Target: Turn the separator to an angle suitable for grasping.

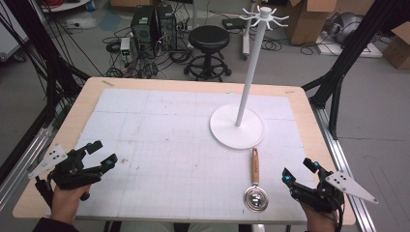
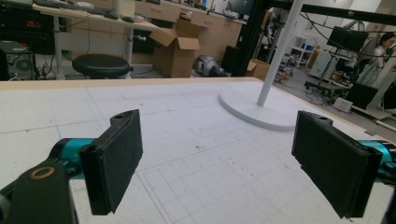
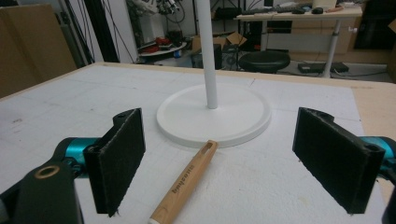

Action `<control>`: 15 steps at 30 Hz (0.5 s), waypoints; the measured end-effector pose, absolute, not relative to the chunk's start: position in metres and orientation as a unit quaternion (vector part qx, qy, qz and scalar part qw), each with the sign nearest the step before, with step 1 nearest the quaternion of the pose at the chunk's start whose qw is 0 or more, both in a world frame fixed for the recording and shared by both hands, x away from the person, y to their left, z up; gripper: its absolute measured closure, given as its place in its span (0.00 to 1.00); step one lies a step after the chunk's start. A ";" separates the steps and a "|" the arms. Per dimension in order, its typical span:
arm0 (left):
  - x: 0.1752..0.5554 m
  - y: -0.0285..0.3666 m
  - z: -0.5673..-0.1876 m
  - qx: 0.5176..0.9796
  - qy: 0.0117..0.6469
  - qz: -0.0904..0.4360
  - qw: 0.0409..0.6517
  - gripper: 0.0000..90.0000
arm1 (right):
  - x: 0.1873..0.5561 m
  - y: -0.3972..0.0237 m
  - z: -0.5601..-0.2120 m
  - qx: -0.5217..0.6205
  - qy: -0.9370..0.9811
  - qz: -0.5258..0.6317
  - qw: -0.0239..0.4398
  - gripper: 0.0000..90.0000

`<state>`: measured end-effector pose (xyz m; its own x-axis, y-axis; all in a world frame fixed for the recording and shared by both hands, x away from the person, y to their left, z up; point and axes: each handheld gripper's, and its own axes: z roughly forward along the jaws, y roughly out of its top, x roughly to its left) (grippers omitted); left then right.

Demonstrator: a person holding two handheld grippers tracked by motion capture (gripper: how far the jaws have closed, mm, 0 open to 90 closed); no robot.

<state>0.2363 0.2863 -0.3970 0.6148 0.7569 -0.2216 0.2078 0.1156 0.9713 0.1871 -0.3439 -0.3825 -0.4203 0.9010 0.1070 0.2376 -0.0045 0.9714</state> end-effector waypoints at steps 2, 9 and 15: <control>0.238 0.286 -0.398 0.630 0.384 0.213 0.640 0.19 | 0.187 -0.343 -0.383 0.448 0.640 0.549 0.298 0.19; 0.239 0.287 -0.400 0.630 0.392 0.209 0.637 0.19 | 0.192 -0.341 -0.389 0.455 0.648 0.539 0.286 0.26; 0.239 0.288 -0.399 0.628 0.394 0.211 0.637 0.19 | 0.198 -0.334 -0.392 0.440 0.672 0.535 0.261 0.51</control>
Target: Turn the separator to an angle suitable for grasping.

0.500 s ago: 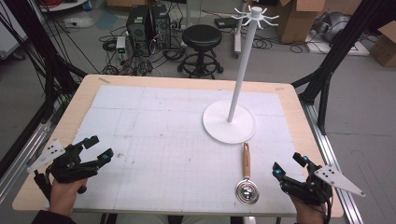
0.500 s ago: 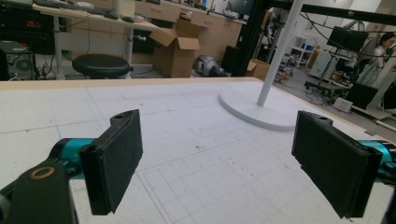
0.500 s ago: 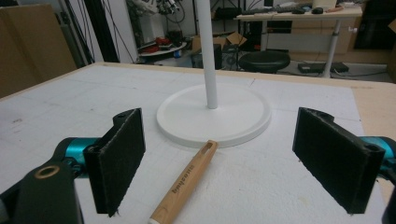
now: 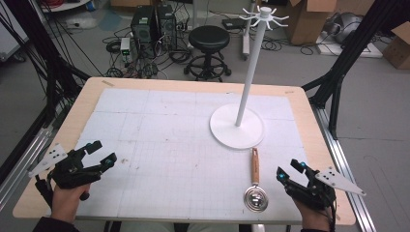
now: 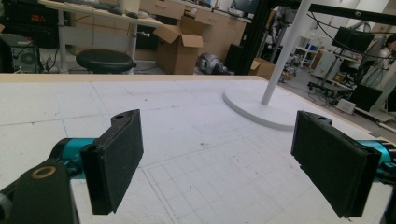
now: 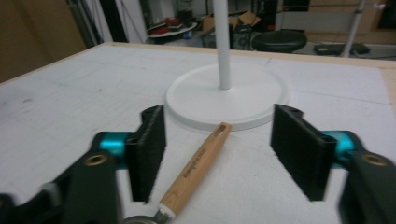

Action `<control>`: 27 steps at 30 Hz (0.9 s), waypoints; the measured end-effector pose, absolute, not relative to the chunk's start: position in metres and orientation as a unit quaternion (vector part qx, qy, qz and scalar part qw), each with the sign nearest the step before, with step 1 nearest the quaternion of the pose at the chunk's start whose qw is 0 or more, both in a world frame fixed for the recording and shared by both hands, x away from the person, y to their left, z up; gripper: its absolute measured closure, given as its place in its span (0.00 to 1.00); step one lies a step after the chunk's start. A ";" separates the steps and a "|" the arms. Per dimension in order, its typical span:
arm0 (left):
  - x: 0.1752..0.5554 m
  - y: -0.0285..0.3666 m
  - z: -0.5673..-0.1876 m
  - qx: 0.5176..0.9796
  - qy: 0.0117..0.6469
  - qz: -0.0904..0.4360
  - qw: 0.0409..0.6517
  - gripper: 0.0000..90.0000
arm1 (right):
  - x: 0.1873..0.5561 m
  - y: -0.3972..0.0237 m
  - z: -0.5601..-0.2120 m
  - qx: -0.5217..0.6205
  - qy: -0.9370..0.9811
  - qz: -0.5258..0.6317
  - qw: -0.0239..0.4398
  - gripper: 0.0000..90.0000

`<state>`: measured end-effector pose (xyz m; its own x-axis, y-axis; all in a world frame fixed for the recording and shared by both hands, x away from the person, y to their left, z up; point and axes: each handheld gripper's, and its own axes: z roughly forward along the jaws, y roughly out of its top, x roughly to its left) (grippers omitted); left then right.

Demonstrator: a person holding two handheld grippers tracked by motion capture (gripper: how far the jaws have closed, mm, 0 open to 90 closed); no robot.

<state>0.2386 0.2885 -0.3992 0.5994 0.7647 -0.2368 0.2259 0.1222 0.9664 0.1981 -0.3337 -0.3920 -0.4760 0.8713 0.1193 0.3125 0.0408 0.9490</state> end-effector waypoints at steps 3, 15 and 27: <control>0.239 0.289 -0.400 0.631 0.394 0.209 0.635 0.20 | 0.200 -0.330 -0.392 0.435 0.681 0.531 0.255 0.68; 0.241 0.292 -0.402 0.627 0.404 0.200 0.635 0.20 | 0.238 -0.303 -0.433 0.446 0.798 0.363 0.180 0.99; 0.242 0.294 -0.403 0.626 0.407 0.198 0.635 0.20 | 0.247 -0.290 -0.442 0.441 0.810 0.358 0.142 0.99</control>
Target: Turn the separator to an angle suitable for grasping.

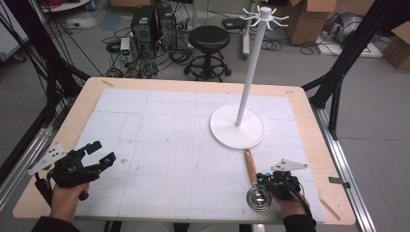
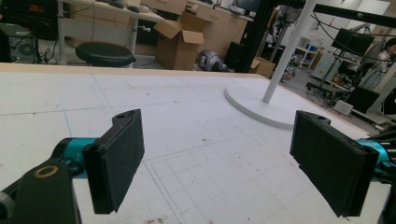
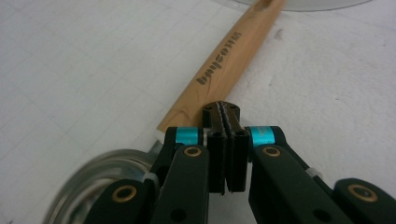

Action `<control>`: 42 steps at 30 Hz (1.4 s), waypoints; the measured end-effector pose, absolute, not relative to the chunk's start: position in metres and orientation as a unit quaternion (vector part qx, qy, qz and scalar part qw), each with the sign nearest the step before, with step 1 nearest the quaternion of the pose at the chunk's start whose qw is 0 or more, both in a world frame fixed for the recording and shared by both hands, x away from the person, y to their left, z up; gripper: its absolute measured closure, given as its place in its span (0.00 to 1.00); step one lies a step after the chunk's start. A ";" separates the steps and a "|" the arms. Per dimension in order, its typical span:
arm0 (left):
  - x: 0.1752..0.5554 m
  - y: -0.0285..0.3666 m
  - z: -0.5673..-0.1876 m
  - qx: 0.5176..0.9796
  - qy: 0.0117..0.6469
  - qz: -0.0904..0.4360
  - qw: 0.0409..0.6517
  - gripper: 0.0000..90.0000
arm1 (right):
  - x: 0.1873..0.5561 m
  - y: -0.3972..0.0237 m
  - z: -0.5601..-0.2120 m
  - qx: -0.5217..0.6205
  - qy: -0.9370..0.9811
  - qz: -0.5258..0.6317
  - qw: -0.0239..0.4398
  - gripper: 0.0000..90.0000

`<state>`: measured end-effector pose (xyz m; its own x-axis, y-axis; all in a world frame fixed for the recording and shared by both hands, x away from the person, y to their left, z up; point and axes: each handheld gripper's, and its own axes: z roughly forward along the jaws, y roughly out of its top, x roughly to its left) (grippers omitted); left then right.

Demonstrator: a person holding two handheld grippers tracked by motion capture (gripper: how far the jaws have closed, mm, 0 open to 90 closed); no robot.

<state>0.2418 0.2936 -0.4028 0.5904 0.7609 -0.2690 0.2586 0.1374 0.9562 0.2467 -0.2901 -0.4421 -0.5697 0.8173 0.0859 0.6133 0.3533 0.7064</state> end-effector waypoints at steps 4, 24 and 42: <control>0.242 0.294 -0.403 0.625 0.408 0.198 0.635 0.20 | 0.246 -0.286 -0.442 0.444 0.809 0.361 0.134 0.99; 0.242 0.296 -0.403 0.623 0.411 0.198 0.635 0.20 | 0.244 -0.258 -0.443 0.445 0.809 0.371 0.102 0.99; 0.242 0.297 -0.402 0.623 0.409 0.199 0.636 0.20 | 0.239 -0.253 -0.420 0.387 0.789 0.456 0.142 0.71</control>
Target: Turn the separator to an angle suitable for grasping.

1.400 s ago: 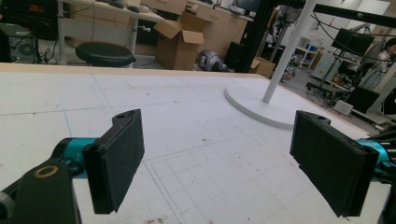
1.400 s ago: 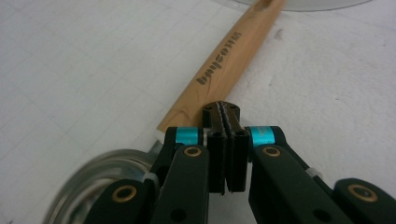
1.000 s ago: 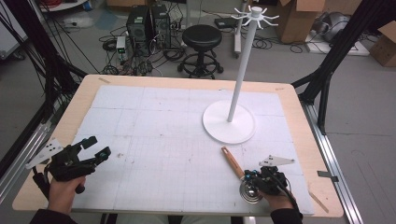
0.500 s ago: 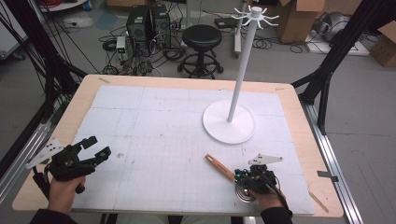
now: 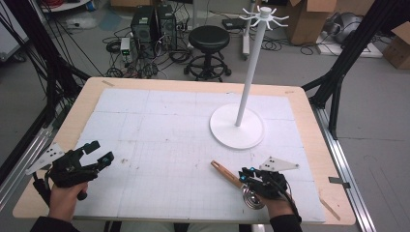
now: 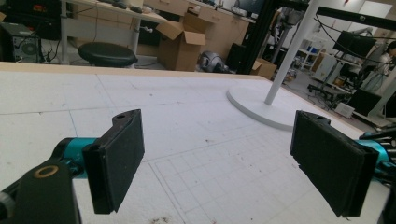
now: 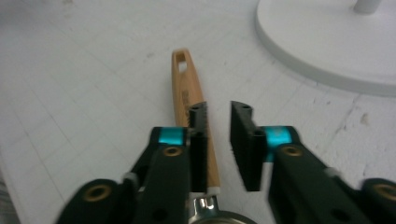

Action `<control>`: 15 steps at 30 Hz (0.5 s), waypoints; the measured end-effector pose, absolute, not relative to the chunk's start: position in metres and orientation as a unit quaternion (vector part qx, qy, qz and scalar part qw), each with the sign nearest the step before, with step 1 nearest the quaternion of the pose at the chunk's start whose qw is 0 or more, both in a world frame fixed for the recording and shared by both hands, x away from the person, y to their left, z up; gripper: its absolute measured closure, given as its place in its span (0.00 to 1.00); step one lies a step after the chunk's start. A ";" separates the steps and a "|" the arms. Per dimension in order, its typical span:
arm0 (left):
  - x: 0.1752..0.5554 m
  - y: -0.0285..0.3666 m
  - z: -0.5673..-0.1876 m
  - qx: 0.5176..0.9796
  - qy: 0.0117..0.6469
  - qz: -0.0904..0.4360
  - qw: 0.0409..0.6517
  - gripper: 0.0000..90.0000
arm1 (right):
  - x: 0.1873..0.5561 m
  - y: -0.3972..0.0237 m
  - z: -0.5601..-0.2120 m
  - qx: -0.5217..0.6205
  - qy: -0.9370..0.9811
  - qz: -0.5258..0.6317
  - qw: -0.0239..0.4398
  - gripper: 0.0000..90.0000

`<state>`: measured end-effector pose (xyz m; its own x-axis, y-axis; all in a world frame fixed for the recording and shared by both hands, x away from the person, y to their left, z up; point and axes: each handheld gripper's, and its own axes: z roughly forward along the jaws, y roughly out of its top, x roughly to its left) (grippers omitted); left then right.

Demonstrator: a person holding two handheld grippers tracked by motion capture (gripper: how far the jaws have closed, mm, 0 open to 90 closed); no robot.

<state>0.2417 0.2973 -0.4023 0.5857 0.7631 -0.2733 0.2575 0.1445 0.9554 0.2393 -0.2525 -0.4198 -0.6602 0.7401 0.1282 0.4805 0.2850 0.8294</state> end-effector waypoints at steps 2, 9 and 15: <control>0.242 0.297 -0.402 0.624 0.408 0.198 0.636 0.20 | 0.236 -0.256 -0.416 0.386 0.778 0.469 0.157 0.57; 0.242 0.297 -0.402 0.627 0.404 0.197 0.637 0.20 | 0.221 -0.270 -0.396 0.379 0.742 0.508 0.217 0.21; 0.242 0.299 -0.404 0.626 0.404 0.194 0.638 0.20 | 0.221 -0.272 -0.391 0.374 0.736 0.515 0.231 0.18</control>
